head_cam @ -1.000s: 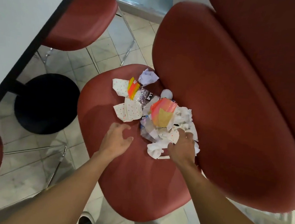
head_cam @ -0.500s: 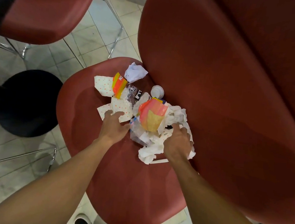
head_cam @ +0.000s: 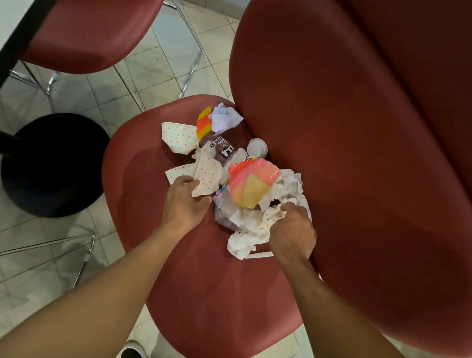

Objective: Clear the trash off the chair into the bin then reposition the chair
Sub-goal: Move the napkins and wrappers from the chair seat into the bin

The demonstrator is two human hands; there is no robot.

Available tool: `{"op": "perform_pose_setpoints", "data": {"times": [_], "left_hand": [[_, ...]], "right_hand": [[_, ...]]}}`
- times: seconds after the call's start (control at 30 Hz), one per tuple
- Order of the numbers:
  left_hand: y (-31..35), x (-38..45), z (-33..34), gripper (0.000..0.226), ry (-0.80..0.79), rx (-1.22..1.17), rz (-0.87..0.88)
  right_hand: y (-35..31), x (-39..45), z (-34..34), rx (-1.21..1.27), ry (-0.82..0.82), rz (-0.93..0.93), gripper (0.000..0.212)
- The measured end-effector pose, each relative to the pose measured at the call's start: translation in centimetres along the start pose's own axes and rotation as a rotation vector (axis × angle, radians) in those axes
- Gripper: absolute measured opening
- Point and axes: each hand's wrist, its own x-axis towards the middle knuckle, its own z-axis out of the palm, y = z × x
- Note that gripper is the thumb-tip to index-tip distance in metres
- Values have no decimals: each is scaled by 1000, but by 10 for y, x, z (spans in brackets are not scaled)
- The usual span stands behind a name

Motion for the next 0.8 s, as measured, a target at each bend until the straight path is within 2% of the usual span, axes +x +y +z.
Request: {"op": "perform_pose_setpoints", "data": {"times": [0.17, 0.4, 0.8], "left_hand": [[-5, -33, -19, 59, 30, -8, 30], [-24, -91, -55, 62, 35, -6, 33], [-98, -198, -126, 63, 89, -55, -89]], "right_hand": [[-11, -22, -17, 13, 64, -19, 43], [-38, -73, -30, 70, 64, -87, 42], [-95, -205, -1, 79, -41, -279, 36]]}}
